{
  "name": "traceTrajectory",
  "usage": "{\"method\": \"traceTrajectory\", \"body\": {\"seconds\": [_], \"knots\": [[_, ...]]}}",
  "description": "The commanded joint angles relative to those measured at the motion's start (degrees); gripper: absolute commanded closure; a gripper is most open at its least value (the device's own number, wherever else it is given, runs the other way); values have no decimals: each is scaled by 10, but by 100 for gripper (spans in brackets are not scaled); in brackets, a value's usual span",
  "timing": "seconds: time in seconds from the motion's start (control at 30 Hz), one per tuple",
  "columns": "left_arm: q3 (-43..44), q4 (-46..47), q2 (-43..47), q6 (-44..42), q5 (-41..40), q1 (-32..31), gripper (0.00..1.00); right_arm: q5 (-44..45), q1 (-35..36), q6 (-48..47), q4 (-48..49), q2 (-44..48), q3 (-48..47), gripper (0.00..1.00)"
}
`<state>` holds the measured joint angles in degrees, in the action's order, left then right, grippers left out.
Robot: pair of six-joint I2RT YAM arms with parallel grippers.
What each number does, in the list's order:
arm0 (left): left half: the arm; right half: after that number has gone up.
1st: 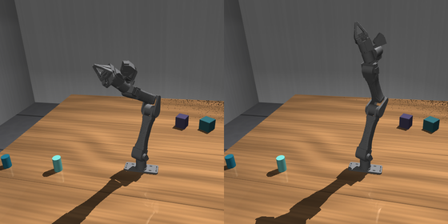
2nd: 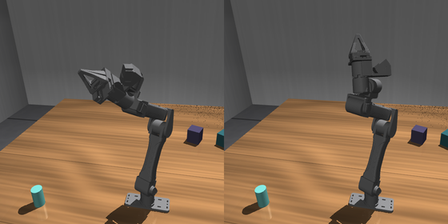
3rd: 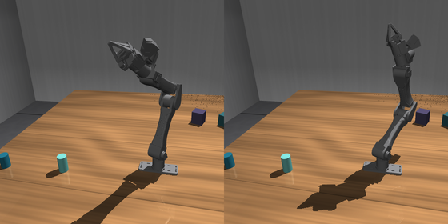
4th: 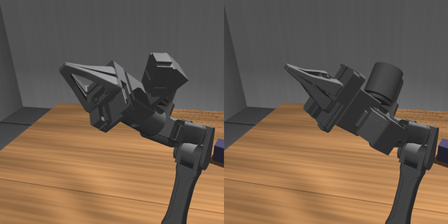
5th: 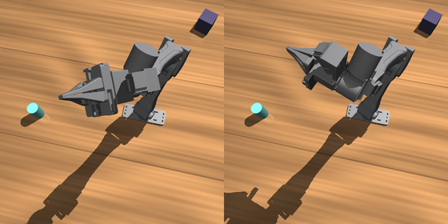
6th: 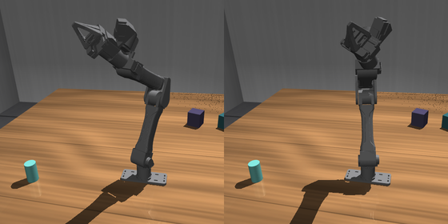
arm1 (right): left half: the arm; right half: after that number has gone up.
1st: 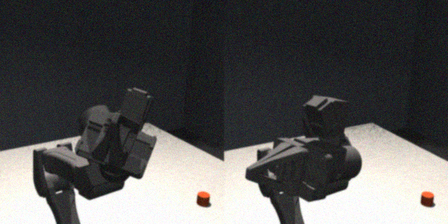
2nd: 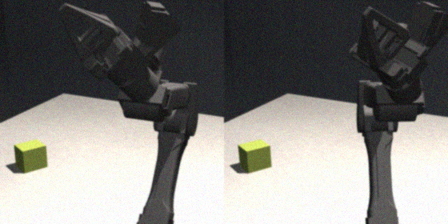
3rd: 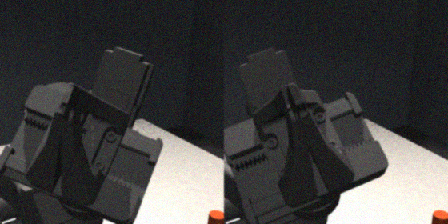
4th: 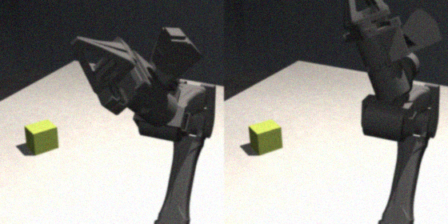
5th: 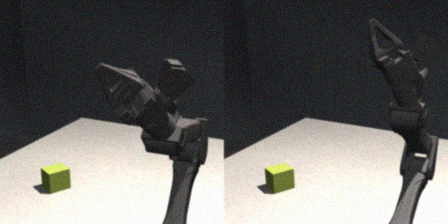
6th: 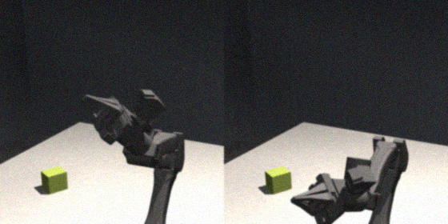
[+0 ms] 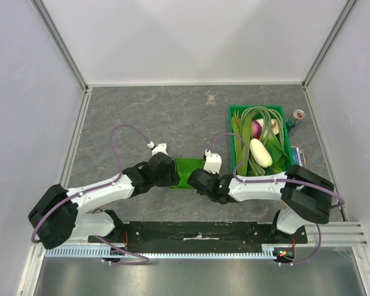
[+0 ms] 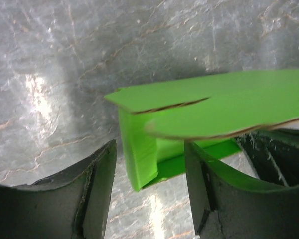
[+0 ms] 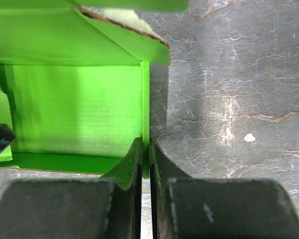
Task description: Fold the paper box
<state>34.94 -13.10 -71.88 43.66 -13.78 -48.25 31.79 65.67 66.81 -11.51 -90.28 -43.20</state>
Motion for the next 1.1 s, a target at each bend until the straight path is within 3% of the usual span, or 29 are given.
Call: {"method": "traceTrajectory", "body": {"seconds": [0.0,0.13,0.33,0.53,0.6,0.63,0.83,0.97,1.07], "knots": [[-44,14,59,7,83,36,38,5,3,-3,-4,3,-16,100],[-69,18,90,7,111,82,51,6,3,-2,-5,1,-16,100],[-56,31,61,-8,127,95,58,2,4,-4,-3,-3,-21,100],[-36,47,18,-18,134,95,57,-1,4,-5,-3,-5,-22,100],[-31,43,13,-19,133,94,61,-2,3,-5,-3,-5,-24,100],[-26,36,7,-21,128,94,67,-2,4,-6,-3,-5,-24,100],[14,-15,-62,-30,47,65,85,-9,3,-6,0,-17,-30,100],[69,-120,-135,-1,-90,23,98,-2,3,13,-8,-16,-30,100],[90,-172,-174,31,-166,-7,98,2,3,21,-9,-13,-33,100]]}}
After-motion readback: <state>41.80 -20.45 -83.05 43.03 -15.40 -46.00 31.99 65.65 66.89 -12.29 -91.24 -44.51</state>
